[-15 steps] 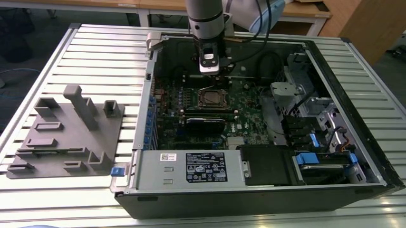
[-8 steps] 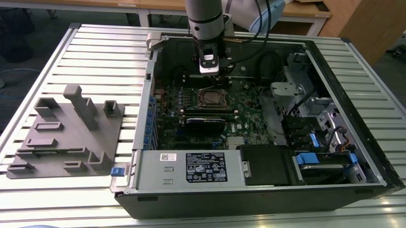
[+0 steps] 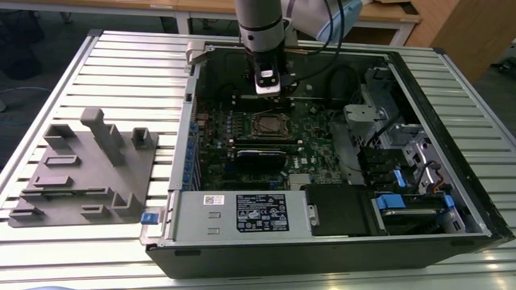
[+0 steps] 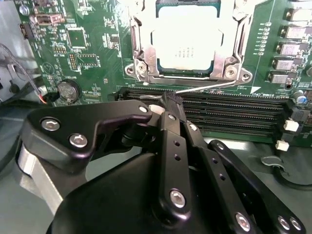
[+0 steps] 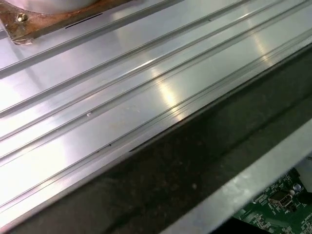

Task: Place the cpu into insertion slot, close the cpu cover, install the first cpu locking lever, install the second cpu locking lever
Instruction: 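Install the first cpu locking lever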

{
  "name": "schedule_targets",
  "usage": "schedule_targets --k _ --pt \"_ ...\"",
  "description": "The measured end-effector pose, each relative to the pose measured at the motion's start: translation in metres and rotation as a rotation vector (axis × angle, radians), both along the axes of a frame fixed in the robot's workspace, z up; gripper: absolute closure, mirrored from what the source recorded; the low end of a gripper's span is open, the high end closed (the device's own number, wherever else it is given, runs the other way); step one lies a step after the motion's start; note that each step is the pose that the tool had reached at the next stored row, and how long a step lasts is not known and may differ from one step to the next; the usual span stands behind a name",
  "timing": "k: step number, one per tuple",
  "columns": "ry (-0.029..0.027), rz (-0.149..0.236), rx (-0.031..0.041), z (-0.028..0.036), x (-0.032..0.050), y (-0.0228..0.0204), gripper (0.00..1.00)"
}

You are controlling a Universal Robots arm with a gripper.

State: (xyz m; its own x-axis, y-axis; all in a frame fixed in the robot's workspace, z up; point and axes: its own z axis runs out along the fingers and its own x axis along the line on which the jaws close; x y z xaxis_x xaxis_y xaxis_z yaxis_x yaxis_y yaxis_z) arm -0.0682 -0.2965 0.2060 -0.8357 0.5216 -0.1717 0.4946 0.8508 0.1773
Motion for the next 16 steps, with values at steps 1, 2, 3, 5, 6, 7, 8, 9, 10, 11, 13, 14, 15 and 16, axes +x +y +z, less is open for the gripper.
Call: schedule_targets --k 1,2,3,5,6,7,8,9,10,11,13,14,15,16 --pt "0.0001 0.007 -0.0001 -0.0001 0.0000 0.0000 0.89" --pt "0.0001 0.010 -0.0002 -0.0001 0.0000 0.0000 0.89" --pt "0.0001 0.012 -0.0001 -0.0001 0.0000 0.0000 0.89" --pt "-0.0001 0.015 0.0000 -0.0003 0.0000 0.0000 0.89" --pt "-0.0001 0.017 -0.0001 -0.0006 0.0000 0.0000 0.89" --pt "-0.0001 0.019 -0.0005 -0.0009 0.0000 0.0000 0.89" --pt "0.0000 0.022 -0.0014 -0.0013 0.0000 0.0000 0.89" --pt "0.0000 0.026 -0.0027 -0.0018 0.0000 0.0000 0.89" --pt "0.0001 0.030 -0.0049 -0.0022 0.0000 0.0000 0.89" --pt "0.0002 0.033 -0.0076 -0.0027 0.0000 0.0000 0.89" --pt "0.0001 0.042 -0.0110 -0.0036 0.0000 0.0000 0.89" --pt "0.0000 0.045 -0.0117 -0.0039 0.0000 0.0000 0.89" --pt "0.0002 0.047 -0.0122 -0.0041 -0.0001 -0.0001 0.89" --pt "0.0002 0.050 -0.0128 -0.0043 -0.0001 -0.0001 0.89"
